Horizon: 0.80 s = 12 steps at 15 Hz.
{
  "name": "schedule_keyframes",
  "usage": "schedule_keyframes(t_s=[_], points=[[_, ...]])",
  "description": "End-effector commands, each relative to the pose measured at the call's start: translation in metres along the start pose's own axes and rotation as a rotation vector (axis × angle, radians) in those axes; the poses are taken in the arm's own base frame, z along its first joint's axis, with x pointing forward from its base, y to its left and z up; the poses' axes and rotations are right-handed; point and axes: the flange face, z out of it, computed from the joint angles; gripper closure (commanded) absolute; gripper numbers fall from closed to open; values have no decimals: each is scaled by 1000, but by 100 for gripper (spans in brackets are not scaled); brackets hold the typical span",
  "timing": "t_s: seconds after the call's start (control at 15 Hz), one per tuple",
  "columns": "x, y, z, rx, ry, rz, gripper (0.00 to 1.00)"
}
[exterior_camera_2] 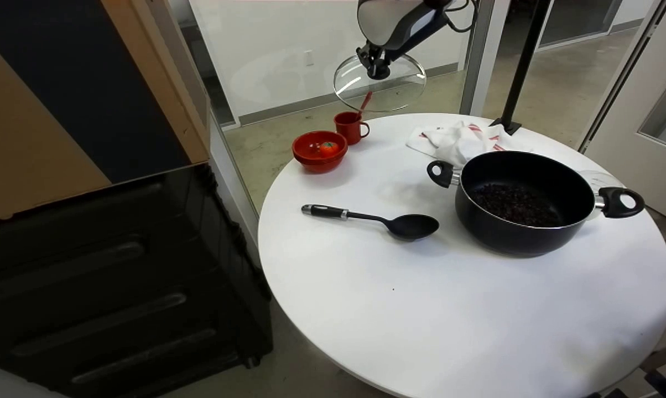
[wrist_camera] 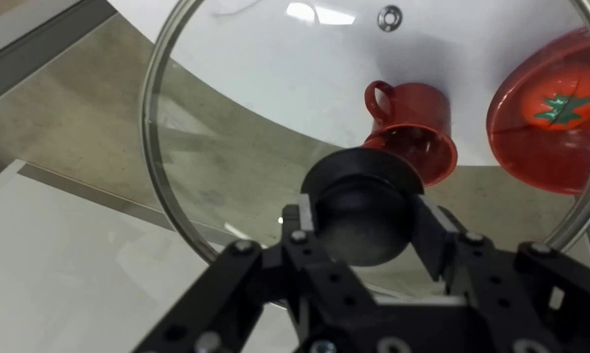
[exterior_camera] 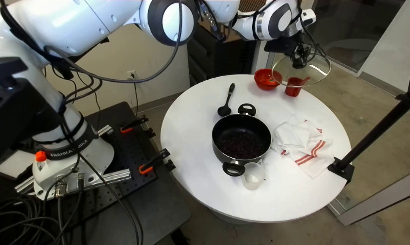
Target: Put the spoon on the table then cover the pot with the lid
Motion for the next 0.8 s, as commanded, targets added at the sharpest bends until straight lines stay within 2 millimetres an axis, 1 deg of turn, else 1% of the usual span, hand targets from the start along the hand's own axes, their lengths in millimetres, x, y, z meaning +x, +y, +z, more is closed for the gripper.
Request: schedule_keyframes(t_s=[0.0,0.07,0.27,0.33,0.4,0.47,0.53,0.6,0.73], points=[[24,-5,-37,-25,-6,-192,75],[32,-5,-49,-42,0,-230,75],[66,0,-102,-109,77,-290,75],[42,-9,-59,-57,42,-245,50],[53,-7,-77,-72,64,-254,50],[61,-5,-90,-79,77,-257,50],[64,-4,-97,-82,81,-259,50],[65,-3,-97,-83,80,-260,50],[61,-3,-93,-83,70,-263,50]])
